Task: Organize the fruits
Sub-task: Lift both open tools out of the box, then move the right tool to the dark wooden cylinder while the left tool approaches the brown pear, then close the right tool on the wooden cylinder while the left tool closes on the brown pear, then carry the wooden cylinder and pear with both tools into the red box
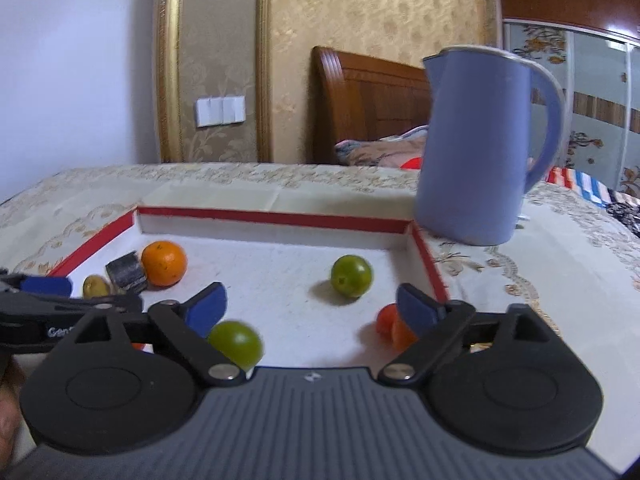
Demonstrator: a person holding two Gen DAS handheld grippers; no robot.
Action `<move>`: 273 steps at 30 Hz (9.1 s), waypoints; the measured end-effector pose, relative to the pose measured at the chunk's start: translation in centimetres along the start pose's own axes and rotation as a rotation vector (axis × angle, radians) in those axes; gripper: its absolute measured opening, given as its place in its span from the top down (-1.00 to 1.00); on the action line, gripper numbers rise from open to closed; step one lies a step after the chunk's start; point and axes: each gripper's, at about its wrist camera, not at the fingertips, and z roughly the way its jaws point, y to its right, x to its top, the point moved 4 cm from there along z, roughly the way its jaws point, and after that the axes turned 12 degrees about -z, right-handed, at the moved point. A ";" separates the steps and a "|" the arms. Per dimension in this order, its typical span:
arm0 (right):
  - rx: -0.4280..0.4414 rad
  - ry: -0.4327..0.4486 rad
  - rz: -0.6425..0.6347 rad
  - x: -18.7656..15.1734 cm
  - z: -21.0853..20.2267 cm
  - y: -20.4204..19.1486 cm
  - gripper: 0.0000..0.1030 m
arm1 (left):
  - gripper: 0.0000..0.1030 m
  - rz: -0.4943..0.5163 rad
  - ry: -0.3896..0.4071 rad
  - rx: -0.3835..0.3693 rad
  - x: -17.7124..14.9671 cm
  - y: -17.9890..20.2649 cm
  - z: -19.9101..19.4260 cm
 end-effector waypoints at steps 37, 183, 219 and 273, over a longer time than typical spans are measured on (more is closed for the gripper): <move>-0.045 -0.015 0.138 -2.8 -4.1 3.4 -1.00 | -0.59 -0.060 0.102 -0.020 -0.9 -1.2 -4.8; 0.075 -0.207 0.016 -4.5 -1.8 1.6 0.39 | -0.52 0.181 -0.093 -0.118 -7.0 3.6 -7.5; 0.057 -0.116 0.050 -4.4 -4.2 2.2 0.39 | 0.42 0.102 0.007 -0.154 -5.6 2.7 -9.6; 0.017 -0.114 -0.008 1.0 3.0 1.7 0.39 | 0.42 0.051 -0.021 0.011 -0.1 4.4 -1.1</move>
